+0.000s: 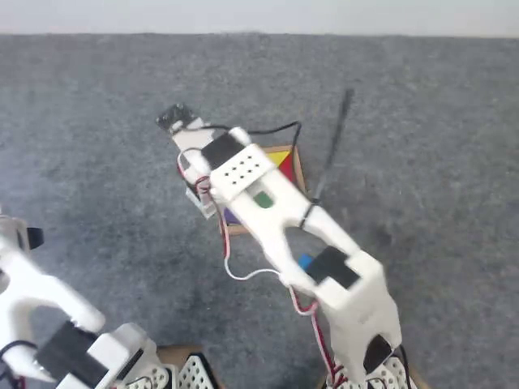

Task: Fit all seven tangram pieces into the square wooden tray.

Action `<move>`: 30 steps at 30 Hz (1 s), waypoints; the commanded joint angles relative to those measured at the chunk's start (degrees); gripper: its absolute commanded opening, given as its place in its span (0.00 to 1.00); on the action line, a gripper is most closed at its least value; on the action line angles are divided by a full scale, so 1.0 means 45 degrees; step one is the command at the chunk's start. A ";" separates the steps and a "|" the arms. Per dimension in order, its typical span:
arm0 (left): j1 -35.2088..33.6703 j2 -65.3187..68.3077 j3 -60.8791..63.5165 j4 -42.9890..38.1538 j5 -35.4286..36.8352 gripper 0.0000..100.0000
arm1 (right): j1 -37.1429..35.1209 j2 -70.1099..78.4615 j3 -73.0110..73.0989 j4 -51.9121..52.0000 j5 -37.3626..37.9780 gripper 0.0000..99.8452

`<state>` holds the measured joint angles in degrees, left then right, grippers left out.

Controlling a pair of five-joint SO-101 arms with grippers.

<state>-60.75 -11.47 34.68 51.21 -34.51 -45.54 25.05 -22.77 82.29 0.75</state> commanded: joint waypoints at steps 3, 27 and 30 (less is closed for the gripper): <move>-0.0078 -0.0059 -0.0205 -0.0332 -0.0137 0.29 | 0.1416 -0.4308 0.2755 -0.0947 0.0547 0.26; 0.0000 -0.0059 -0.0127 -0.0274 -0.0117 0.29 | 0.0342 -0.5441 1.0452 -0.6046 0.1387 0.26; -0.0059 -0.0059 -0.0127 -0.0274 -0.0117 0.29 | 0.0596 -0.4620 1.0120 -0.6046 0.1387 0.26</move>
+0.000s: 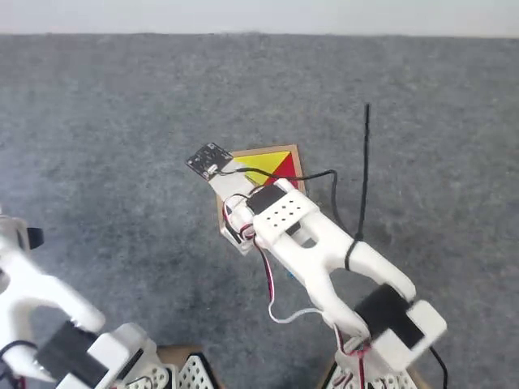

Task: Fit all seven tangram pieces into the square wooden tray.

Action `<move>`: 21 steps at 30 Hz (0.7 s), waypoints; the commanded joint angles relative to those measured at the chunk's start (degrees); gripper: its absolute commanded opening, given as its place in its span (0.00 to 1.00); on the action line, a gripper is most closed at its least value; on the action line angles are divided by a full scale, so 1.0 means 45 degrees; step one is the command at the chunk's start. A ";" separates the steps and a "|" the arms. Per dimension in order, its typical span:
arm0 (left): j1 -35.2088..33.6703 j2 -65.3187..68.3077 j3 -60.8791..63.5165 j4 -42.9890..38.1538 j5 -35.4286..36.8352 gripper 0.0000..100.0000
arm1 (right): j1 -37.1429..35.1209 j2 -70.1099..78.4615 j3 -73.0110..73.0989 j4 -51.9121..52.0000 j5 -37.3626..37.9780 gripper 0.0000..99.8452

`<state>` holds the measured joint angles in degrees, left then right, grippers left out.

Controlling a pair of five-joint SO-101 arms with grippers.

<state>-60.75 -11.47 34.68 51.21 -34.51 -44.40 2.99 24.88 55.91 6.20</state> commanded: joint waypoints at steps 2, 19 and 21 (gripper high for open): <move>-0.0078 -0.0059 -0.0127 -0.0274 -0.0117 0.29 | 0.0654 0.0674 -0.0879 -0.0127 0.0195 0.26; -0.0059 -0.0059 -0.0107 -0.0274 -0.0117 0.29 | 0.1338 0.1123 -0.2247 -0.0107 0.0195 0.26; -0.0039 -0.0059 -0.0107 -0.0254 -0.0117 0.29 | 0.1319 0.0889 -0.2462 -0.0107 0.0156 0.26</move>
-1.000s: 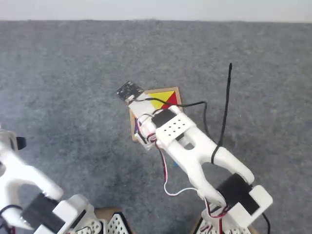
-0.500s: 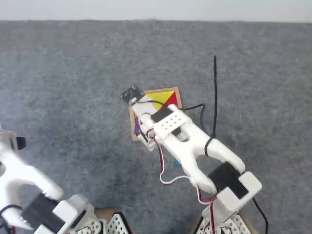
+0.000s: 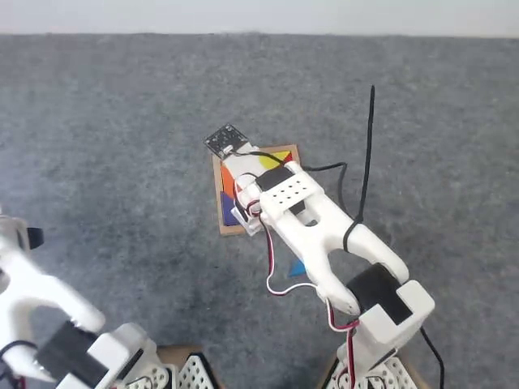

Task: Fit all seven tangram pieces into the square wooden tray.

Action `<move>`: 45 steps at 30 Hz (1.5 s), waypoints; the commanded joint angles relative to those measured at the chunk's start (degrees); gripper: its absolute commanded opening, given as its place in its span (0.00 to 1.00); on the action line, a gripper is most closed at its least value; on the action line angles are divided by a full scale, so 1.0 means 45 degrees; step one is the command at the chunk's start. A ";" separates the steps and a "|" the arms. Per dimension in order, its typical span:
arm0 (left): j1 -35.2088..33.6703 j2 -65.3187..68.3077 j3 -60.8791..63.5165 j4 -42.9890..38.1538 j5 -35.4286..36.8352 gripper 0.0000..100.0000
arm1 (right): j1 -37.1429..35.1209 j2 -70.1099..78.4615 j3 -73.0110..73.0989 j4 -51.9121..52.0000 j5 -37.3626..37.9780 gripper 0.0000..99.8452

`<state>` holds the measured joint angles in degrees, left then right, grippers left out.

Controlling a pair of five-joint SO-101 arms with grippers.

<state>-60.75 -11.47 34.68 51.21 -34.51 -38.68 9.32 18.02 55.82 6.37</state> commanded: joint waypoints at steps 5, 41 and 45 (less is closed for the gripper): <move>0.0000 -0.0059 -0.0107 -0.0254 -0.0117 0.29 | -0.0811 -0.0908 -0.1563 -0.0987 0.0137 0.26; -0.0078 -0.0059 -0.0107 -0.0254 -0.0156 0.29 | 0.0440 -0.1592 -0.3575 0.4073 0.0117 0.26; 0.0215 -0.0156 -0.0147 0.0293 -0.0156 0.28 | 0.2882 -0.3937 0.0078 0.3546 0.0195 0.26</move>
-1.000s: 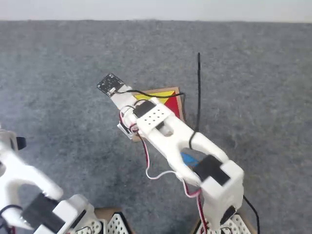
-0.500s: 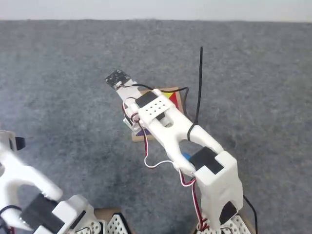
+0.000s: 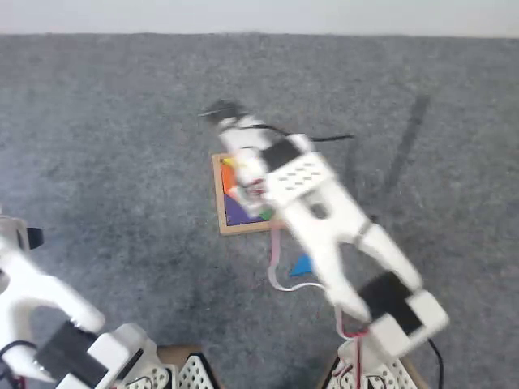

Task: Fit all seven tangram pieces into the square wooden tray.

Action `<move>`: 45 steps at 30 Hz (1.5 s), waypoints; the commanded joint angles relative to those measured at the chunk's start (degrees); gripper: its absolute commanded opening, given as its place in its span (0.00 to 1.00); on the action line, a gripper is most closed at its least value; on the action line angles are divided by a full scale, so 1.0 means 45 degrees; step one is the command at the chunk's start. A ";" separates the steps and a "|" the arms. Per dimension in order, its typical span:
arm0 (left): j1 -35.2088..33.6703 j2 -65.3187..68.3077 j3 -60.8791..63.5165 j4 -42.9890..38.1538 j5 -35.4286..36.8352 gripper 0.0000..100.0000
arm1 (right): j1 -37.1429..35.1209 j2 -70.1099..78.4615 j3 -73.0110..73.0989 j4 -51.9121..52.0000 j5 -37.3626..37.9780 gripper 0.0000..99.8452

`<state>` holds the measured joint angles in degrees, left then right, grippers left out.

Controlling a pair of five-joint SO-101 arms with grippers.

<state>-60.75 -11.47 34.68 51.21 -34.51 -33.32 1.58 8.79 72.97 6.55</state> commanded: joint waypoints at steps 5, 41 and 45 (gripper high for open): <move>0.1446 -0.0567 -0.0596 0.2969 -0.0860 0.28 | 0.3546 -0.5441 0.7150 -0.2002 0.1328 0.26; 0.2637 -0.2852 0.0713 0.4532 -0.0371 0.28 | -0.2100 -0.6359 0.8987 0.0244 0.9358 0.26; 0.2637 -0.2852 0.0694 0.4630 -0.0371 0.28 | -0.1670 -0.4874 0.8928 -0.0850 0.9455 0.26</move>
<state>-48.97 -21.76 38.46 71.08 -37.14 -42.37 -23.56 49.67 72.18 47.78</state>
